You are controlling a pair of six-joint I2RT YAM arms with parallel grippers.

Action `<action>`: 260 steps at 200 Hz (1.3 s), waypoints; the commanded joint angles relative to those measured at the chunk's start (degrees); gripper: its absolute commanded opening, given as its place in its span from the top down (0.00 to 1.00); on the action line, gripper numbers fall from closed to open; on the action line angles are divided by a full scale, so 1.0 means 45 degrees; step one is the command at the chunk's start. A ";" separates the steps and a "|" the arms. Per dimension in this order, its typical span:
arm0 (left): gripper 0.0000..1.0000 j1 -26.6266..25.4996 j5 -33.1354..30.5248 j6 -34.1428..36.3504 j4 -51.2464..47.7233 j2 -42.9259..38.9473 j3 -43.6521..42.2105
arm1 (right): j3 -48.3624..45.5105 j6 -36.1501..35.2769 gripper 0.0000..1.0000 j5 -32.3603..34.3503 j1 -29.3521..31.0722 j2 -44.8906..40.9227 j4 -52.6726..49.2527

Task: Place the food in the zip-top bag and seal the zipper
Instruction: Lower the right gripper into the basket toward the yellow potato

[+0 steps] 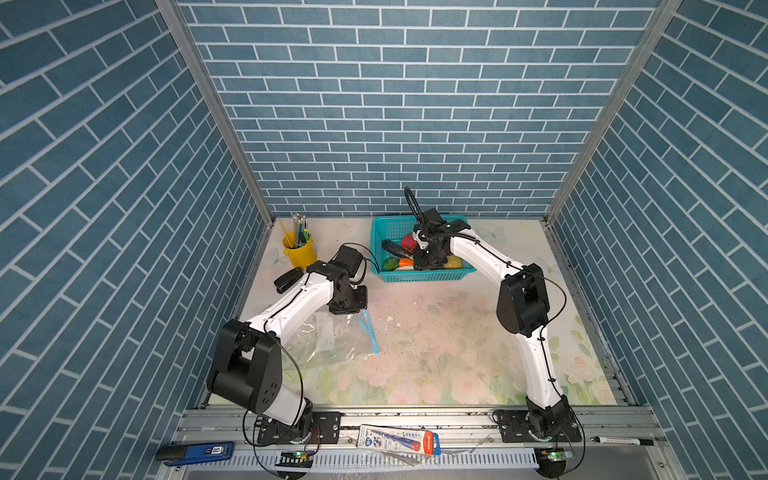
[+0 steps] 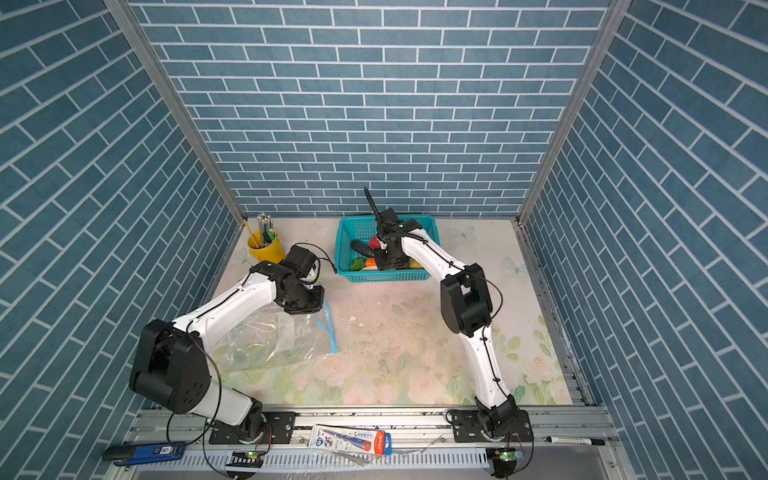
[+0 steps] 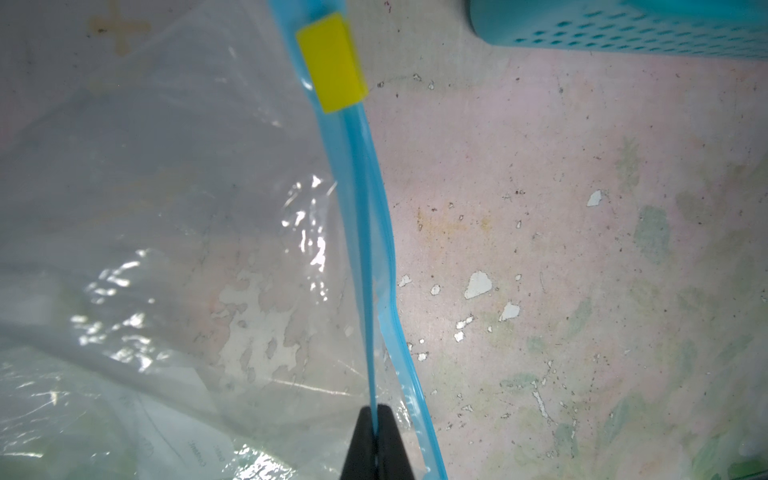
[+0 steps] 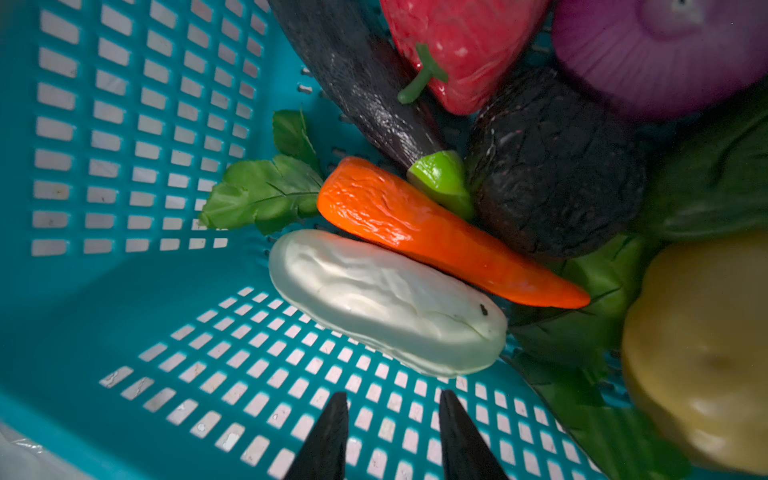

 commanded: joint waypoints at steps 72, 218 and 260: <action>1.00 -0.0243 0.0229 0.0003 0.0166 0.0113 0.0029 | -0.1084 0.0217 0.57 0.1288 -0.0048 -0.1562 -0.0356; 1.00 -0.0553 0.0214 -0.0142 0.0257 0.0271 0.0221 | -0.4081 0.0687 0.53 0.1779 -0.0303 -0.3377 0.0316; 1.00 -0.0611 0.0229 -0.0160 0.0335 0.0343 0.0215 | -0.4598 0.0555 0.50 0.1889 -0.0307 -0.3722 0.0469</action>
